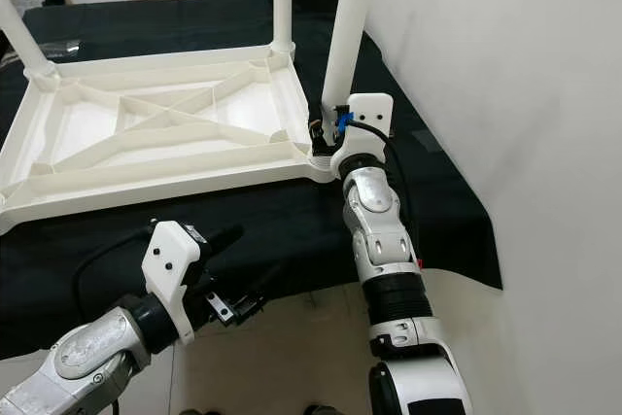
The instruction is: Building children table
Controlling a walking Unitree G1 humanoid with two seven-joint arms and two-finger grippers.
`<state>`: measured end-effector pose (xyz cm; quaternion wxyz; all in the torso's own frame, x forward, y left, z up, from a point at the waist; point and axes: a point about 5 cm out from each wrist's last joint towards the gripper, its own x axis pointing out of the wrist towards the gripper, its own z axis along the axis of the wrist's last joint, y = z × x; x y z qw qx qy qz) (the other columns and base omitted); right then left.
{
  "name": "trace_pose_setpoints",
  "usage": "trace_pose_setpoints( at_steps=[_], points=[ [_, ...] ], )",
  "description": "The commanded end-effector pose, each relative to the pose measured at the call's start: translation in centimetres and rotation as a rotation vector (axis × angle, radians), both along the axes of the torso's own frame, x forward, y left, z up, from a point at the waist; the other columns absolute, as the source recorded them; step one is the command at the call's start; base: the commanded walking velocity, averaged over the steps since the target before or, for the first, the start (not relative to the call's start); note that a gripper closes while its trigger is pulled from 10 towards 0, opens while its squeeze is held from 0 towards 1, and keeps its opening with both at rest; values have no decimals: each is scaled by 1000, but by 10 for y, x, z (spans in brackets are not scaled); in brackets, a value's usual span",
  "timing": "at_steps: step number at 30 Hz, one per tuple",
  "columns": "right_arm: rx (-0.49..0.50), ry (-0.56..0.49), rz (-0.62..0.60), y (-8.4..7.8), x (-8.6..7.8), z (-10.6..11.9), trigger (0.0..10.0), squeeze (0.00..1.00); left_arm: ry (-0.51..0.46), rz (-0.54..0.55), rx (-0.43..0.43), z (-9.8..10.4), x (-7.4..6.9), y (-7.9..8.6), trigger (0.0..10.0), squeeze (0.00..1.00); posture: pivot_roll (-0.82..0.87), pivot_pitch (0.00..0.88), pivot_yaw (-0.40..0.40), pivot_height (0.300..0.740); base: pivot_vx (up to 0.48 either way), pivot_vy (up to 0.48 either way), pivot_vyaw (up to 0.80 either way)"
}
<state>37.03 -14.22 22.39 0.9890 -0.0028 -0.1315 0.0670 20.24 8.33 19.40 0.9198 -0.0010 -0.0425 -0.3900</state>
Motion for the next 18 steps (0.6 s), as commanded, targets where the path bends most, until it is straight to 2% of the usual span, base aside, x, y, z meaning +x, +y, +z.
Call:
trace_pose_setpoints(
  at_steps=[1, 4, 5, 12, 18],
  points=[
    [12, 17, 58, -6, 0, -7, 10000, 0, 11, 6, 8, -4, 0, 1, 10000, 0, 113, 165, -39, 740, 0, 0, 0],
    [15, 12, 71, -7, 1, -6, 10000, 0, 11, 7, 8, -3, 0, 1, 10000, 0, 113, 165, -39, 740, 0, 0, 0],
    [0, 9, 74, -13, 6, -3, 10000, 0, 11, 6, 9, -4, 0, 1, 10000, 0, 116, 169, -40, 740, 0, 0, 0],
    [-21, 25, 98, -23, 17, 1, 10000, 0, 9, 10, 10, -3, 0, 2, 10000, 0, 122, 168, -43, 740, 0, 0, 0],
    [-16, 29, 165, -23, 21, 3, 10000, 0, 6, 12, 13, -3, 0, 3, 10000, 0, 125, 171, -43, 740, 0, 0, 0]
  ],
)
